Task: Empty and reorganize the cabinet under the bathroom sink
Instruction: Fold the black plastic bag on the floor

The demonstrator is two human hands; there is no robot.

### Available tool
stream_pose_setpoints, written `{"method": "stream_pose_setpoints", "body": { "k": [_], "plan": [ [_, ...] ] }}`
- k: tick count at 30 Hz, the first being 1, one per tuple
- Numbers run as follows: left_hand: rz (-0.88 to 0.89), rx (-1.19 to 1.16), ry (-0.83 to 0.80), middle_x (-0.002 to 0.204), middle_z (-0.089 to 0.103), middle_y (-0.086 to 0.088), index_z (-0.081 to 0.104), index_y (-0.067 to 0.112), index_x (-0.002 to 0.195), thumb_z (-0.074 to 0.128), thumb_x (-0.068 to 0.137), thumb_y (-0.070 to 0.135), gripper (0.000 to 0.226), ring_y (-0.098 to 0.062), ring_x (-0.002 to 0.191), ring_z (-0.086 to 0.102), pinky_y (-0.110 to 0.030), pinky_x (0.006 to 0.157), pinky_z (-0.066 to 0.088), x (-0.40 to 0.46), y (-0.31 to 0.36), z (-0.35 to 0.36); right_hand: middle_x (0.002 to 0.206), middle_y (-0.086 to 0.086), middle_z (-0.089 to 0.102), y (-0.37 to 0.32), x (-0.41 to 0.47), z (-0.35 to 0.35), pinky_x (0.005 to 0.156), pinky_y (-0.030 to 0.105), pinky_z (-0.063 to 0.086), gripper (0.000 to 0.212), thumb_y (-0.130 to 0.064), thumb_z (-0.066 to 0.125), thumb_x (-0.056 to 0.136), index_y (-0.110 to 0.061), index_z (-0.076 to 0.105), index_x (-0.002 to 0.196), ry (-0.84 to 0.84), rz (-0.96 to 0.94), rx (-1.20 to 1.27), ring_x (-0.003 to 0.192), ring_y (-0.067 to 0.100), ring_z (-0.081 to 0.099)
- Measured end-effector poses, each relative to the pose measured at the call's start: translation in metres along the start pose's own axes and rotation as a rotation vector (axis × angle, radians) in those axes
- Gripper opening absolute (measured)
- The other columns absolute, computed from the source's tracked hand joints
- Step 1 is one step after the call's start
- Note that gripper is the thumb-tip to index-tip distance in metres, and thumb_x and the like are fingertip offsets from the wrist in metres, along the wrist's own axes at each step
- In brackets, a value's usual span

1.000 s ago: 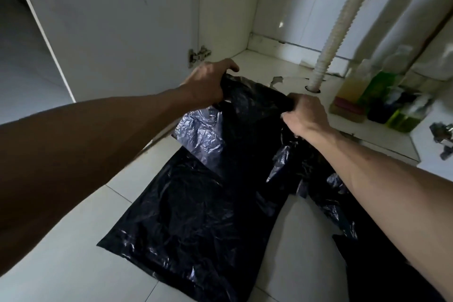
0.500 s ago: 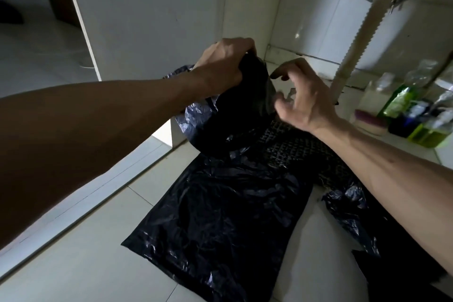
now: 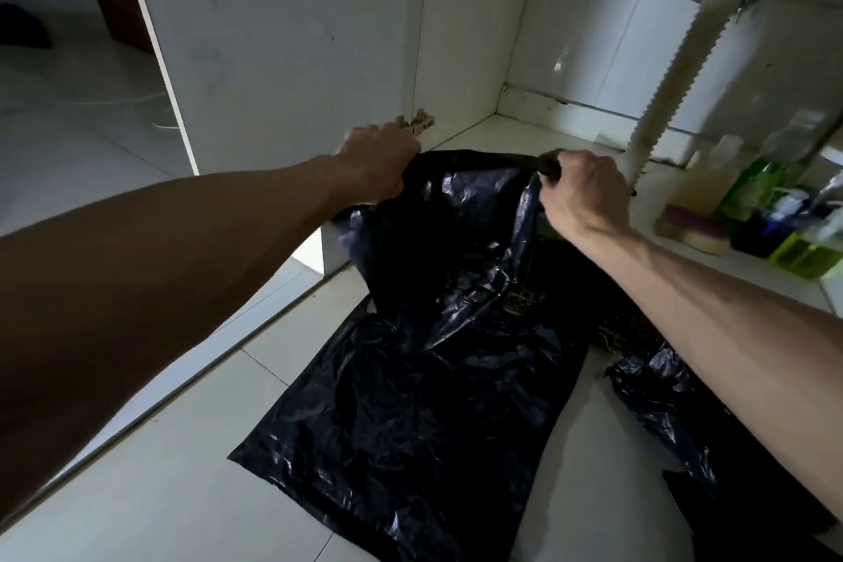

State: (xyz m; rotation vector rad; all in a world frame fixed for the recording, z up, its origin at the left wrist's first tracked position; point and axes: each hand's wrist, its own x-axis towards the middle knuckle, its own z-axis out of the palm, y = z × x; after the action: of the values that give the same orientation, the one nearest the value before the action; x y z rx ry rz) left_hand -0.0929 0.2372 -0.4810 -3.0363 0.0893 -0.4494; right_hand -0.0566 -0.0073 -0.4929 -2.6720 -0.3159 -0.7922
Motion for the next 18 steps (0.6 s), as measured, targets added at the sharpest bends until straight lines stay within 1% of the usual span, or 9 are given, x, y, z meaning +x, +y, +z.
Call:
{"method": "stream_pose_setpoints", "body": {
  "k": [2,4,7,10,12,14,15,17,18],
  "plan": [
    [-0.046,-0.015,0.092,0.105,0.066,-0.017,0.065,0.011,0.107,0.064,0.077,0.007,0.03,-0.038,0.096,0.066,-0.04,0.076,0.053,0.006,-0.007,-0.003,0.099,0.015,0.073,0.01,0.009,-0.004,0.075,0.036,0.053,0.018,-0.018,0.061,0.095,-0.01,0.072,0.106,0.071,-0.006,0.023,0.091,0.035,0.07],
    [-0.061,-0.071,0.204,0.107,0.066,-0.014,0.066,0.014,0.11,0.063,0.076,0.009,0.035,-0.037,0.097,0.065,-0.041,0.077,0.053,0.01,-0.007,-0.015,0.101,0.01,0.075,0.016,0.018,-0.01,0.074,0.031,0.051,0.02,-0.019,0.062,0.092,-0.014,0.074,0.107,0.225,-0.048,0.092,0.092,0.031,0.07],
    [-0.019,-0.108,0.38,0.107,0.065,-0.01,0.064,0.015,0.109,0.06,0.079,0.014,0.031,-0.035,0.097,0.064,-0.044,0.079,0.051,0.004,-0.003,-0.034,0.103,0.004,0.076,0.021,0.029,-0.024,0.082,0.034,0.058,0.025,-0.021,0.062,0.087,-0.019,0.075,0.108,0.448,-0.169,0.26,0.094,0.021,0.071],
    [0.07,-0.143,0.532,0.105,0.067,-0.006,0.065,0.017,0.111,0.059,0.084,0.021,0.027,-0.032,0.096,0.064,-0.044,0.079,0.05,-0.017,-0.005,-0.043,0.093,0.004,0.075,0.023,0.024,-0.041,0.075,0.037,0.057,0.02,-0.019,0.061,0.087,-0.013,0.075,0.099,0.488,-0.358,0.38,0.085,0.022,0.069],
    [0.122,-0.146,0.544,0.105,0.069,-0.004,0.064,0.02,0.113,0.059,0.086,0.025,0.028,-0.03,0.094,0.066,-0.041,0.077,0.051,-0.037,-0.009,-0.042,0.08,0.007,0.072,0.021,0.002,-0.051,0.064,0.032,0.052,0.016,-0.017,0.06,0.085,-0.009,0.074,0.09,0.372,-0.485,0.438,0.074,0.024,0.066],
    [0.226,-0.147,0.448,0.105,0.07,-0.004,0.064,0.02,0.117,0.058,0.084,0.021,0.033,-0.028,0.088,0.068,-0.034,0.073,0.051,-0.066,-0.014,-0.025,0.063,0.006,0.064,0.017,-0.031,-0.056,0.05,0.03,0.044,0.014,-0.019,0.059,0.082,-0.01,0.069,0.077,0.156,-0.631,0.513,0.057,0.02,0.059],
    [0.328,-0.142,0.385,0.101,0.072,-0.006,0.065,0.016,0.116,0.056,0.081,0.018,0.036,-0.027,0.08,0.07,-0.03,0.068,0.05,-0.084,-0.013,-0.012,0.058,0.002,0.06,0.016,-0.049,-0.055,0.046,0.029,0.041,0.012,-0.021,0.059,0.08,-0.013,0.065,0.073,0.028,-0.714,0.519,0.05,0.017,0.055],
    [0.52,-0.034,0.241,0.084,0.072,-0.007,0.067,0.011,0.109,0.05,0.074,0.021,0.04,-0.023,0.06,0.068,-0.024,0.051,0.045,-0.119,-0.016,0.021,0.06,0.001,0.065,0.018,-0.087,-0.041,0.048,0.028,0.047,0.013,-0.026,0.061,0.077,-0.015,0.068,0.075,-0.203,-0.862,0.433,0.05,0.016,0.06],
    [0.586,0.054,0.169,0.078,0.071,-0.005,0.064,0.013,0.11,0.053,0.069,0.022,0.043,-0.022,0.054,0.065,-0.024,0.044,0.045,-0.134,-0.022,0.042,0.067,0.002,0.071,0.021,-0.106,-0.03,0.052,0.029,0.052,0.021,-0.031,0.062,0.077,-0.014,0.073,0.084,-0.3,-0.908,0.379,0.056,0.02,0.066]
  ]
}}
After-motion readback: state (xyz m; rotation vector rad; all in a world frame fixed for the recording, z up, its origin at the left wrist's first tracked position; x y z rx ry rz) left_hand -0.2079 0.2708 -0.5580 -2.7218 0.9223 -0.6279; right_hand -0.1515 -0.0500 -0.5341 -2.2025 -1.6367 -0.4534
